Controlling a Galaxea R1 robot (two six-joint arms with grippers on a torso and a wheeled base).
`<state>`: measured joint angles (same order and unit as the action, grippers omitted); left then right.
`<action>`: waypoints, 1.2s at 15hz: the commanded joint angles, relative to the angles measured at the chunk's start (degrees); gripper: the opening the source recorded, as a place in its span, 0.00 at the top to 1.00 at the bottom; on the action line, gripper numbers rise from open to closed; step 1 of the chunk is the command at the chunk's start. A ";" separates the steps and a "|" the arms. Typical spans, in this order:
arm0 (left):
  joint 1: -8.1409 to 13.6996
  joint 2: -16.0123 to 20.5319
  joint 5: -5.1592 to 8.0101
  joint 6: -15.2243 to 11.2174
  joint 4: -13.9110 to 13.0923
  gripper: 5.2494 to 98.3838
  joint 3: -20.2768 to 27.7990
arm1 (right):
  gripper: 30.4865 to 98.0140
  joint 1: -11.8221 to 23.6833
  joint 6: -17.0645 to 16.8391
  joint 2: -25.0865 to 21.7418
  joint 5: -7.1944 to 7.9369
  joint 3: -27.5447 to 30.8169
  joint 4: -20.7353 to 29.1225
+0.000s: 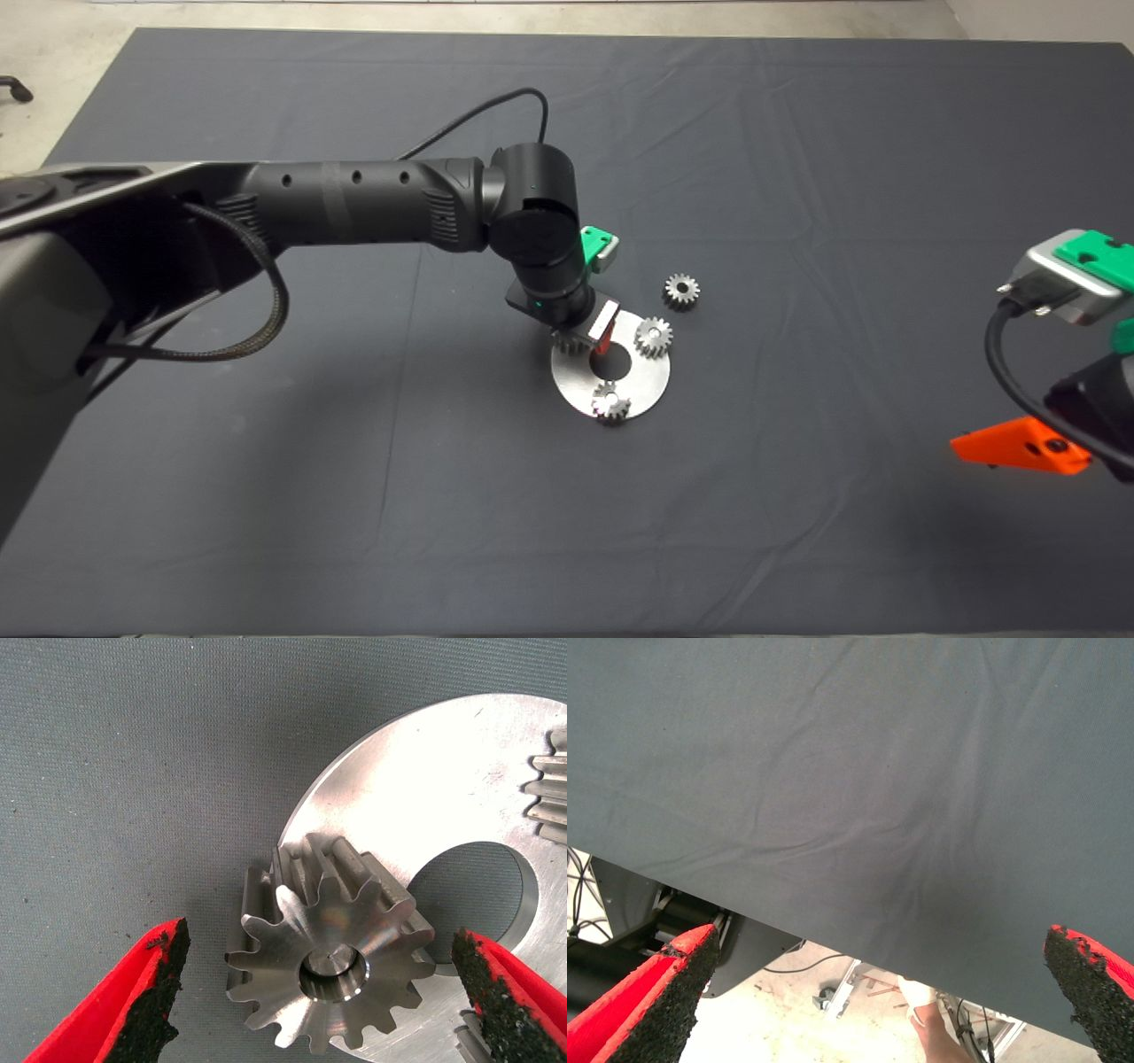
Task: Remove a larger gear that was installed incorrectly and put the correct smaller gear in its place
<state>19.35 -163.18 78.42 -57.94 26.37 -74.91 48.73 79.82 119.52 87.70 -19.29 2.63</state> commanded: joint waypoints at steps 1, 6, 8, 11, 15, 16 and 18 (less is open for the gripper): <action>1.14 -0.17 -0.02 0.46 0.35 0.25 -0.22 | 0.02 0.85 0.42 -0.11 0.19 0.14 1.50; 1.14 -0.26 -0.11 0.37 0.35 0.35 -0.70 | 0.02 0.85 0.42 -0.11 0.19 0.14 1.50; 1.22 -0.17 -0.11 0.38 0.35 0.36 -0.75 | 0.02 0.85 0.42 -0.11 0.10 0.14 1.50; 1.21 -0.43 -0.02 0.27 0.35 0.41 -1.70 | 0.02 0.77 0.42 -0.11 0.10 0.14 1.50; 1.22 -0.61 -0.03 0.37 0.35 0.46 -1.71 | 0.02 0.76 0.42 -0.02 0.10 0.14 1.32; 1.22 -0.61 -0.02 0.34 0.35 0.47 -1.80 | 0.02 0.79 0.42 -0.02 0.10 0.14 1.32; 1.22 -0.61 -0.02 0.20 0.35 0.50 -1.89 | 0.02 0.83 0.42 -0.02 0.10 0.14 1.32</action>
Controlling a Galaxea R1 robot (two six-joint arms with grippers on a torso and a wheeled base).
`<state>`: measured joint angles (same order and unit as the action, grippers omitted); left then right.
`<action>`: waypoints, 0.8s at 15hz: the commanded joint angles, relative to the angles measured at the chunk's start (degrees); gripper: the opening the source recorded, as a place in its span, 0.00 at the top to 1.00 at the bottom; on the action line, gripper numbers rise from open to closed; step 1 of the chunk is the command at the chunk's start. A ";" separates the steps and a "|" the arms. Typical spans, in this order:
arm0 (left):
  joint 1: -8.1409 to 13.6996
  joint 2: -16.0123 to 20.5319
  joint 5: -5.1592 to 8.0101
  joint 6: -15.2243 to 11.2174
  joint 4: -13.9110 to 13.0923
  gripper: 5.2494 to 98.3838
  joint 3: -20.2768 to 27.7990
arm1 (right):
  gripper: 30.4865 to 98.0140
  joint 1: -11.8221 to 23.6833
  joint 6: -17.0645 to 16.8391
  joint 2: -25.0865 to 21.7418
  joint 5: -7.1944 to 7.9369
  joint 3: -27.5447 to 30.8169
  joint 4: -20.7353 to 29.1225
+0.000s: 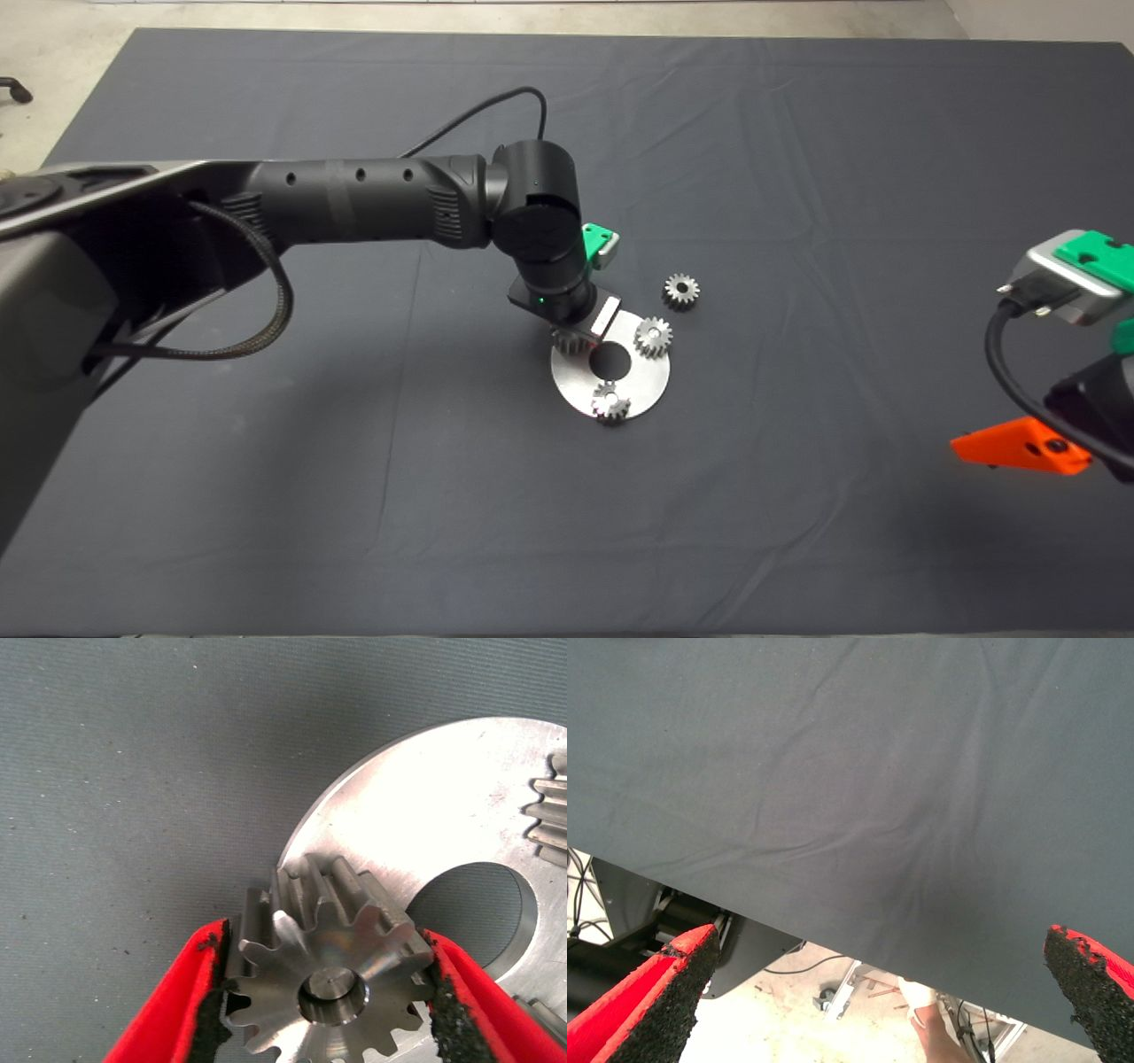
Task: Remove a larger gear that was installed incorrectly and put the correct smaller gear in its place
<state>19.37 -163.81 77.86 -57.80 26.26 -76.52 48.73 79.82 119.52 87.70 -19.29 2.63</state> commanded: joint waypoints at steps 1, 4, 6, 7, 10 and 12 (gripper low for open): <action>1.20 0.02 0.54 0.05 0.46 0.52 -0.23 | 0.02 0.81 0.42 -0.02 0.10 0.14 1.32; 1.20 -0.15 0.54 0.10 0.46 0.53 -0.37 | 0.02 0.76 0.42 -0.02 0.10 0.14 1.28; 1.20 -0.15 0.54 0.32 0.39 0.54 -0.27 | 0.02 0.83 0.42 -0.02 0.10 0.14 1.23; 1.29 -0.24 0.54 0.28 0.37 0.55 -0.37 | 0.02 0.80 0.42 -0.02 0.10 0.14 1.23; 1.29 -0.33 0.71 0.29 0.37 0.56 -0.37 | 0.02 0.76 0.42 -0.08 0.19 0.14 1.24; 1.29 -0.33 0.70 0.32 0.28 0.59 -0.19 | 0.02 0.83 0.42 -0.04 0.10 0.14 1.23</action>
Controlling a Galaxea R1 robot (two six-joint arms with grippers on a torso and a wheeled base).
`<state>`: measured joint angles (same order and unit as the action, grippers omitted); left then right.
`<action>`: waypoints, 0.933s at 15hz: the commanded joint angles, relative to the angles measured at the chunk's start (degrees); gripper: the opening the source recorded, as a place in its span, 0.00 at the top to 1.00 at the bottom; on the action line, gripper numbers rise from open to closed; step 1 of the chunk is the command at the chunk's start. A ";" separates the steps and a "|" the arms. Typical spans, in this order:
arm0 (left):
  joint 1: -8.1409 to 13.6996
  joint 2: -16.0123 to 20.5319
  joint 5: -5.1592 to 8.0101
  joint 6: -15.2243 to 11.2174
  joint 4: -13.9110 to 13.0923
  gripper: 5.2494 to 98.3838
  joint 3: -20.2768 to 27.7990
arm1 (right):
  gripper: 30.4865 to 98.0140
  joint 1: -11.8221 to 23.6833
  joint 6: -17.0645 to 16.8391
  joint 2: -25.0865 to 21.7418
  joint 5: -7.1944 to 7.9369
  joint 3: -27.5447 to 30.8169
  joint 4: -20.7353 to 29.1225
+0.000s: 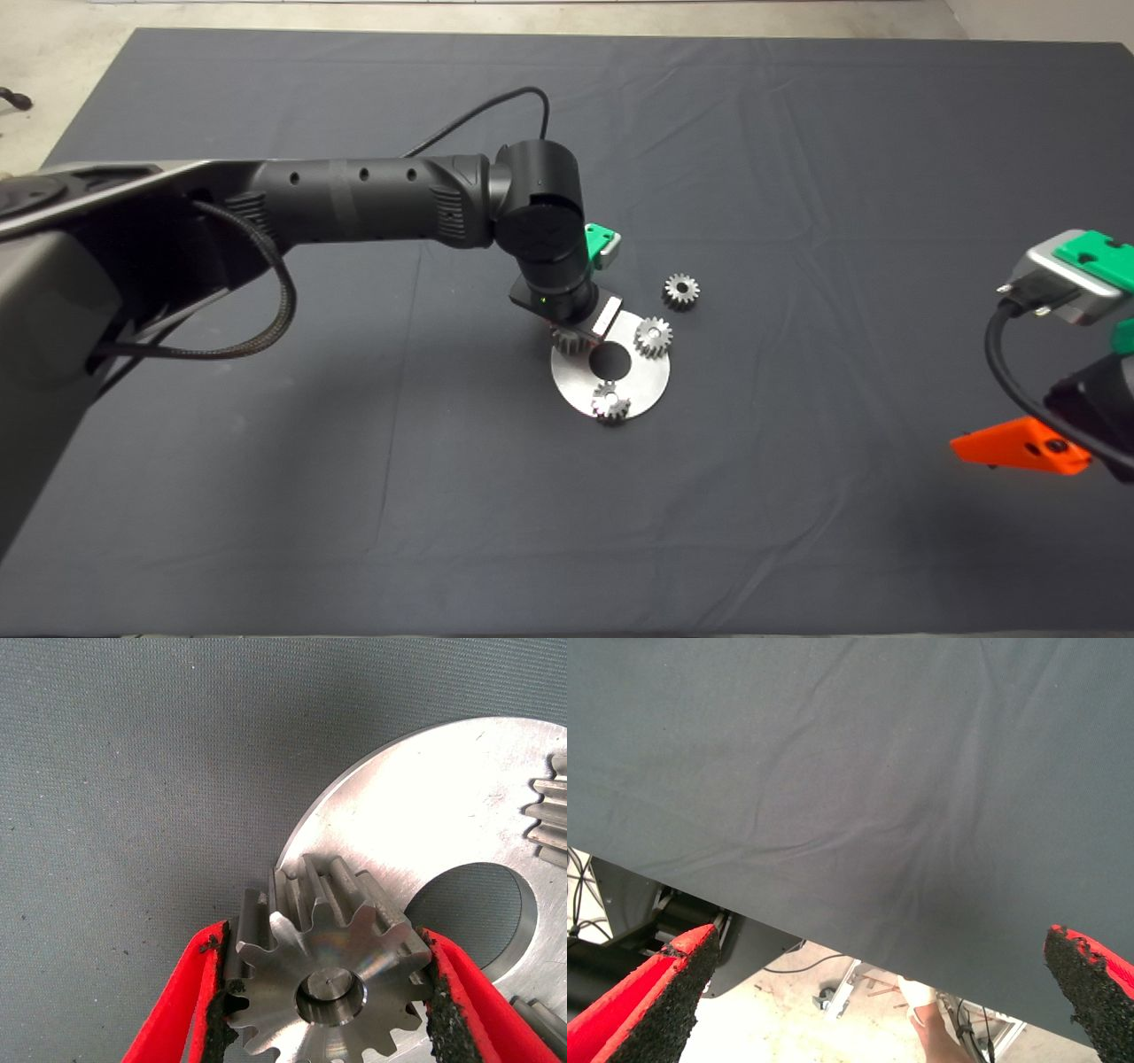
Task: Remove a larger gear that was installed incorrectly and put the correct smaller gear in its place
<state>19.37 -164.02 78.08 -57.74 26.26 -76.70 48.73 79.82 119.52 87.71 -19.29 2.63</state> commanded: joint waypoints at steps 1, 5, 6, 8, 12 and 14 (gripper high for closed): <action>1.29 -0.12 0.41 0.26 0.28 0.59 -0.01 | 0.02 0.76 0.42 -0.11 0.09 0.14 1.23; 1.37 -0.12 0.49 0.18 0.02 0.59 0.17 | 0.02 0.76 0.42 -0.11 0.18 0.14 1.23; 1.37 -0.12 0.49 0.18 0.02 0.59 0.17 | 0.02 0.76 0.42 -0.11 0.18 0.14 1.23; 2.01 -0.20 0.67 0.18 -0.07 0.59 0.17 | 0.02 0.76 0.42 -0.11 0.13 0.14 1.23; 4.09 -0.12 0.76 0.18 -0.24 0.59 0.17 | 0.02 0.76 0.42 -0.11 0.18 0.14 1.23; 4.63 -0.14 0.76 0.26 -0.24 0.59 0.01 | 0.02 0.76 0.42 -0.11 0.12 0.14 1.23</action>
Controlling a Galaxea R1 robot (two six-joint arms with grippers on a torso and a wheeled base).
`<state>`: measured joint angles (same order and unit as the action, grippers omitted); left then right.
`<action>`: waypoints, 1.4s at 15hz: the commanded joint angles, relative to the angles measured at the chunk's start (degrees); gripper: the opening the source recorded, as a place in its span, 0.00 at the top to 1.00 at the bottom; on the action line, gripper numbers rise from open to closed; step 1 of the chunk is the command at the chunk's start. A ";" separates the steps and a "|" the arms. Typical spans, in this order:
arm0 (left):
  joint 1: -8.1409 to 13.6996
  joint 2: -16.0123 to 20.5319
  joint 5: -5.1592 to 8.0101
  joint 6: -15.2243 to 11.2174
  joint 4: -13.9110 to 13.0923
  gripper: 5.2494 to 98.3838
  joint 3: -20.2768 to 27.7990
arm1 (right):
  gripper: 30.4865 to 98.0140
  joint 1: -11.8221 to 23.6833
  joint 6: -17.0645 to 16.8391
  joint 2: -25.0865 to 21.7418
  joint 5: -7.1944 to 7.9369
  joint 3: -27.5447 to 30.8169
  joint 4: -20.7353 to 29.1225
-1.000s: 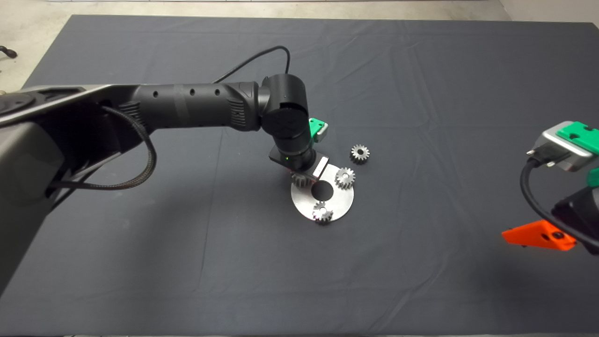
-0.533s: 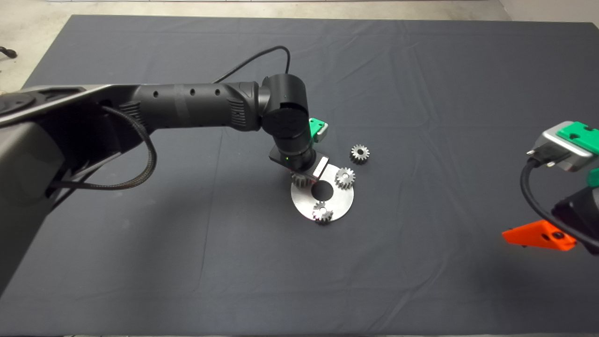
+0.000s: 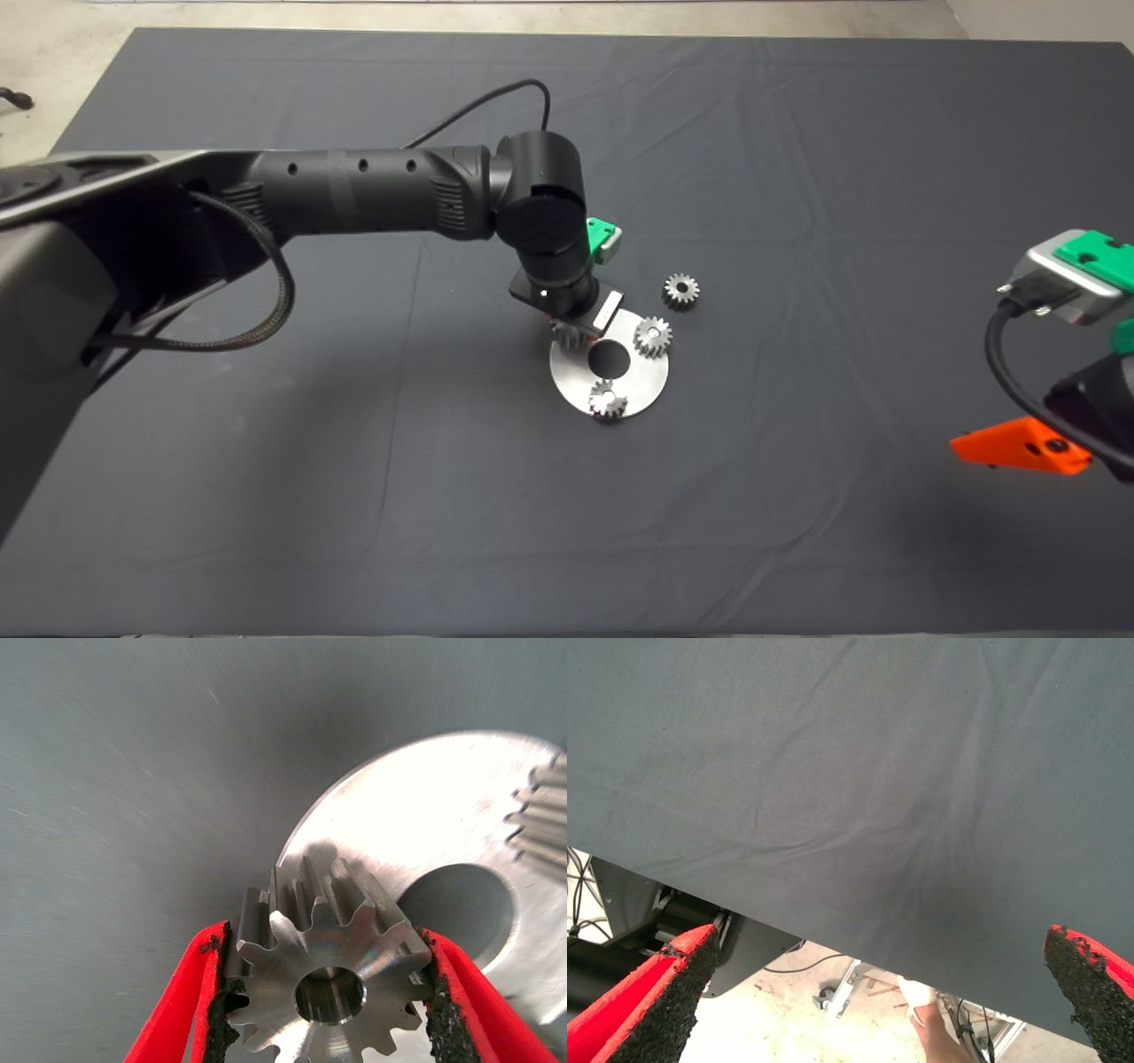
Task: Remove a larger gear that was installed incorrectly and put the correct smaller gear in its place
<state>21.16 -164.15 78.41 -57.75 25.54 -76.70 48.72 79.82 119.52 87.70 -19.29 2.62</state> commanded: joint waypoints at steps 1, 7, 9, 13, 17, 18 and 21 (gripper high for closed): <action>3.36 0.00 0.52 0.27 0.39 0.59 0.02 | 0.02 0.77 0.42 -0.11 0.11 0.14 1.25; 3.63 0.56 0.96 0.27 -1.40 0.60 0.43 | 0.02 0.77 0.42 -0.11 0.19 0.14 1.25; 4.75 0.88 1.66 0.27 -2.07 0.59 0.43 | 0.02 0.77 0.42 -0.11 0.19 0.07 1.25; 6.49 1.99 2.54 0.27 -3.27 0.59 0.75 | 0.02 0.82 0.42 -0.11 0.19 0.14 1.25; 6.79 6.75 4.41 0.00 -3.92 0.60 6.99 | 0.02 0.77 0.71 -0.49 0.28 0.14 1.16; 6.79 8.59 4.65 -0.25 -4.35 0.59 8.76 | 0.02 0.77 1.28 -0.97 0.37 0.14 1.08; 6.61 15.69 4.38 -2.59 -4.43 0.60 14.97 | 0.02 0.77 1.38 -0.99 0.36 0.14 1.08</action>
<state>26.23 -154.08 81.69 -57.93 21.88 -67.66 48.72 80.75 118.59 87.71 -19.29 2.61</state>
